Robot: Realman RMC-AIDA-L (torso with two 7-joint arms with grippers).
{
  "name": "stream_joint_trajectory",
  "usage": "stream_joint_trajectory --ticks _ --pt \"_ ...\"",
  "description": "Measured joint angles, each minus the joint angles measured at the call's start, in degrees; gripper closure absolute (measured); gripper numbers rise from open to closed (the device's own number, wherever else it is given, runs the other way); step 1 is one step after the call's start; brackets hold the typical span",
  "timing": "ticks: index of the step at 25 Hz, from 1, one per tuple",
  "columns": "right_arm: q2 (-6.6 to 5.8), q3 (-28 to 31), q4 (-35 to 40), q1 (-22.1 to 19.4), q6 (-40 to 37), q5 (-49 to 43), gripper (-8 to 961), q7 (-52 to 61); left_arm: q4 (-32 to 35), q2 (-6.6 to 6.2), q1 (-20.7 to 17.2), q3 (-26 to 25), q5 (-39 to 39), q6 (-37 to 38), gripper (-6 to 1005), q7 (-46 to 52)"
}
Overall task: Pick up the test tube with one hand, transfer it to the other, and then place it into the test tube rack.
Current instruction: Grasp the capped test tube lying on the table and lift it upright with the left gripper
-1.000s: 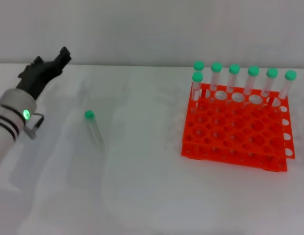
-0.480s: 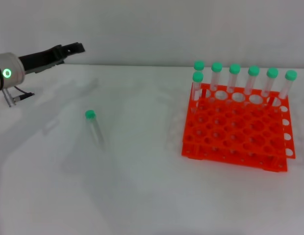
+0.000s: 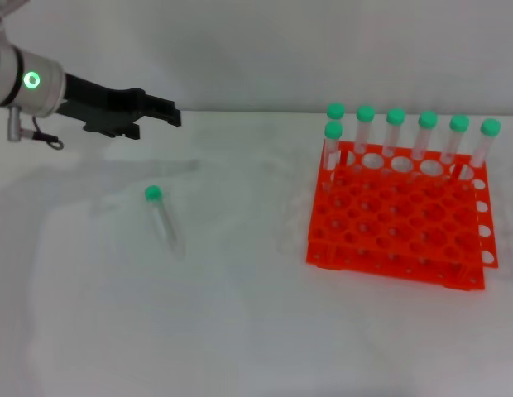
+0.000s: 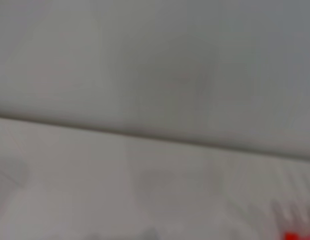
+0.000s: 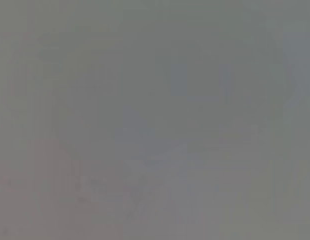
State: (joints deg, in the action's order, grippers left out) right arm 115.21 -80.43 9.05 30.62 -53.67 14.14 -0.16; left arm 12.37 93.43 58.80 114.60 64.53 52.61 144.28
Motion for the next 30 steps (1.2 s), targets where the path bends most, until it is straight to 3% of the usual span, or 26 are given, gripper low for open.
stream_joint_trajectory --ticks 8,18,24,30 --pt "-0.07 0.04 0.0 0.06 -0.11 0.11 81 -0.01 -0.33 -1.19 6.6 -0.06 14.21 4.01 150 13.89" --pt "-0.07 -0.03 0.19 0.54 -0.21 0.03 82 -0.14 -4.84 -1.97 12.17 1.23 19.31 15.74 160 21.15" --pt "-0.11 -0.31 0.31 1.35 -0.21 -0.02 82 -0.17 -5.25 -0.82 14.1 3.13 28.43 20.01 166 27.59" --pt "-0.14 -0.44 0.16 1.5 -0.21 -0.09 82 -0.19 -5.33 0.73 13.39 2.83 28.93 17.72 171 27.94"
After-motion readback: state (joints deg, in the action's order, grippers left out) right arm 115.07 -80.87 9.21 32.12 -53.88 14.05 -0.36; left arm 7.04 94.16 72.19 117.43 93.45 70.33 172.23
